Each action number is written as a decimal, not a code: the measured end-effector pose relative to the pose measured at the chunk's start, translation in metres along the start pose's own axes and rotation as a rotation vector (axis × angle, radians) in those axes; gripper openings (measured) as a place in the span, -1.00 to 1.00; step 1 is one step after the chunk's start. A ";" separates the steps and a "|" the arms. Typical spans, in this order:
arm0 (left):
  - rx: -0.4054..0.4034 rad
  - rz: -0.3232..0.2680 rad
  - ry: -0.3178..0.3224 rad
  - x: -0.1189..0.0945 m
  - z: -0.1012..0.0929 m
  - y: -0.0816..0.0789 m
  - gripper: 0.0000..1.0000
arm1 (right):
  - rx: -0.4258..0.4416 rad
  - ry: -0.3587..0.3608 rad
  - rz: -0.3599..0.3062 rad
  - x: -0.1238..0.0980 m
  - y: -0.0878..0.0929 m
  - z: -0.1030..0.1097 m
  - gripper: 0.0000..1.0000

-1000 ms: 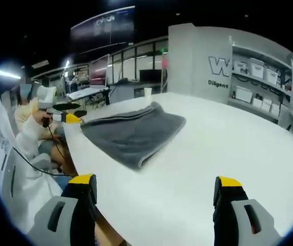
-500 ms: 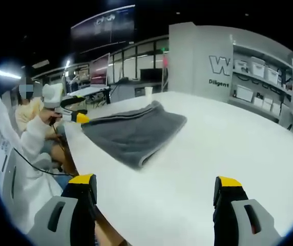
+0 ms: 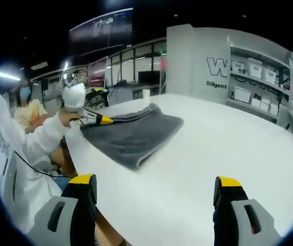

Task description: Open the folded towel by lifting each exposed corner and separating the folded layers until the towel lies flat within the target outline without major curled edges

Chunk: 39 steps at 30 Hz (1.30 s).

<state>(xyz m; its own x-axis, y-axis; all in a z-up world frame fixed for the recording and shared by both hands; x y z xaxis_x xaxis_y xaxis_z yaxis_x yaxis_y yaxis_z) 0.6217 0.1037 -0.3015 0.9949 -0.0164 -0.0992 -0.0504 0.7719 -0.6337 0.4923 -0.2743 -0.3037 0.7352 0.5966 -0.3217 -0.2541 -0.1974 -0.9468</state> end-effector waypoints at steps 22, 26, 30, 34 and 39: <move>0.287 0.003 -0.031 0.081 -0.045 -0.005 0.22 | 0.007 0.010 -0.014 -0.008 0.003 -0.003 0.89; 0.300 0.002 -0.006 0.083 -0.052 -0.004 -0.19 | 0.010 0.008 -0.022 -0.008 0.002 -0.003 0.89; 0.334 0.005 0.046 0.086 -0.063 0.000 -0.36 | 0.010 0.013 -0.014 -0.009 0.003 -0.004 0.89; 0.341 0.016 0.084 0.085 -0.067 0.004 -0.78 | 0.010 0.011 -0.019 -0.009 0.003 -0.003 0.88; 0.204 0.031 0.138 0.086 -0.062 0.008 -0.91 | 0.006 0.006 -0.017 -0.008 0.003 -0.002 0.88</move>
<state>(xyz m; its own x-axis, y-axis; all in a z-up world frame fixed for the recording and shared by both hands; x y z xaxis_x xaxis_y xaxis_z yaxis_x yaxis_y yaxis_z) 0.7017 0.0691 -0.3633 0.9713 -0.0663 -0.2285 -0.0482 0.8857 -0.4618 0.4870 -0.2814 -0.3039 0.7435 0.5948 -0.3058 -0.2454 -0.1827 -0.9520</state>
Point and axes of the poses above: the point that each gripper's makers call its tool centre point, and the gripper's own axes: x roughly forward along the fingers, z roughly to its left, y roughly out of its underside, the point moved 7 cm from there along -x, roughly backward along the fingers, and after that the axes turned 7 degrees about -z, right-handed, at the moved point
